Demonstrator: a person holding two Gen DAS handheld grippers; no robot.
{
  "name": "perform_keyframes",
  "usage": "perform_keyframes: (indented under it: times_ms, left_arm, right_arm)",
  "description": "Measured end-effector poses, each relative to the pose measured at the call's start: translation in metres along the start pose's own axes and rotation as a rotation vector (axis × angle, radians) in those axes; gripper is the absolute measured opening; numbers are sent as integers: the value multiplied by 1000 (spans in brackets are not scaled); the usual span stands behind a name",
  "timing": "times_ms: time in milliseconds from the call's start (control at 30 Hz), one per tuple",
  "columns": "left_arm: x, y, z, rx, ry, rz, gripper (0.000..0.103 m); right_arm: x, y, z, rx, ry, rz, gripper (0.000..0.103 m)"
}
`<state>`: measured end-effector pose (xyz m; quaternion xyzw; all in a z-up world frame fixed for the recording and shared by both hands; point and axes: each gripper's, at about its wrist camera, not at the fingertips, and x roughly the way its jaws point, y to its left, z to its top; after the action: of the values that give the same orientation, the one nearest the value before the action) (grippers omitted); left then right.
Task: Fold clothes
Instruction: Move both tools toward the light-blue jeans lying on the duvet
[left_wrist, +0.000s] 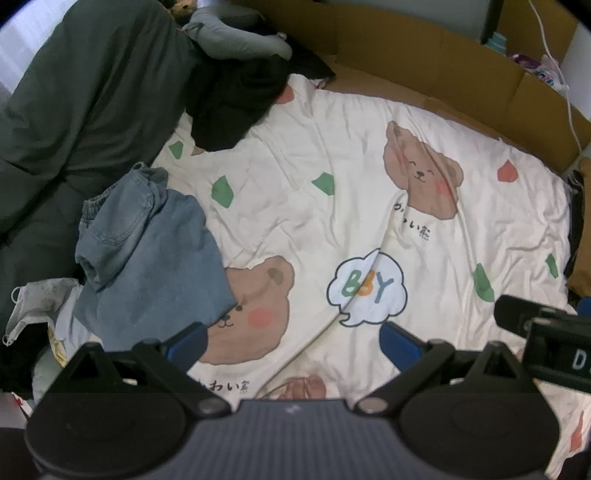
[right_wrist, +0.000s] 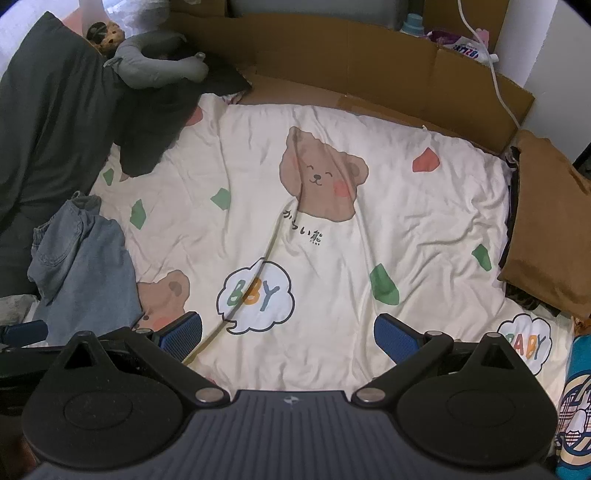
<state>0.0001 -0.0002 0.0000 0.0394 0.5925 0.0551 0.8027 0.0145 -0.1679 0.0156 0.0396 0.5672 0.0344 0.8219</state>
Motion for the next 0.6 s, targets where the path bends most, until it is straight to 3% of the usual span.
perform_keyframes:
  times_ms: [600]
  left_arm:
    - [-1,-2,0,22,3,8,100]
  right_arm:
    - [0,-2,-1,6,-3,-4,102]
